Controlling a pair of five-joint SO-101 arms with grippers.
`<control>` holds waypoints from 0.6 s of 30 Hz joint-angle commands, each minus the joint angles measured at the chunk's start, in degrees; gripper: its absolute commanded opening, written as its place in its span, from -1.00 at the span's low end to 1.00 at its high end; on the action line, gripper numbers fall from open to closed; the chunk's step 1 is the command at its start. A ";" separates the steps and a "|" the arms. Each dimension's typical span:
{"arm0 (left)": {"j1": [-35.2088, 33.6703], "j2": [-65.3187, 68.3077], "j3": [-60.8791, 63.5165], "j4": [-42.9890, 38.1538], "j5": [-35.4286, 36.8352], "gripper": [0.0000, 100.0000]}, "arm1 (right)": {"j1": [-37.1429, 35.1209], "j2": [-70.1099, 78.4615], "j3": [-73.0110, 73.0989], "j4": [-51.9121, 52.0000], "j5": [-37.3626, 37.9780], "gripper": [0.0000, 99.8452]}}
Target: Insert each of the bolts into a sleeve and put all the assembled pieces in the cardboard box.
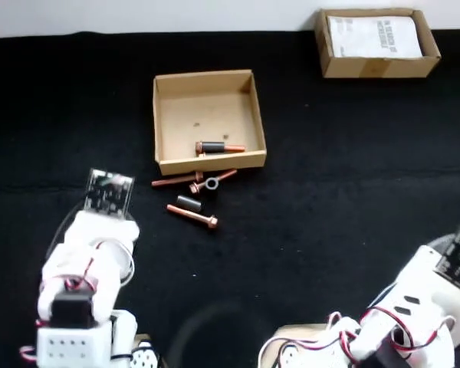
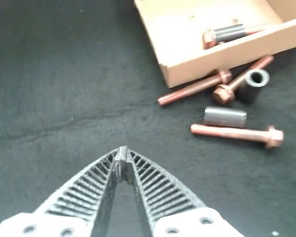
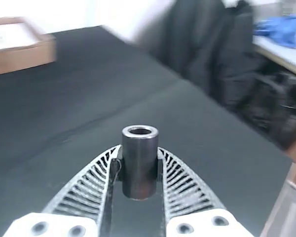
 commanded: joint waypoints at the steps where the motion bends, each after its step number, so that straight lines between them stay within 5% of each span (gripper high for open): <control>1: 5.41 21.85 -17.71 5.01 -0.09 -0.98 | 6.11 -5.41 7.25 -8.66 0.00 -0.98; 7: 17.98 52.70 -43.21 19.78 -2.46 -0.98 | 10.51 -9.54 14.46 -14.55 4.48 -0.98; 11: 24.48 69.05 -53.05 22.15 -15.91 -0.98 | 14.46 -9.36 18.33 -16.92 5.54 -0.98; 18: 25.80 90.15 -63.34 22.42 -36.92 -0.98 | 18.68 -9.36 26.15 -24.75 5.54 -0.98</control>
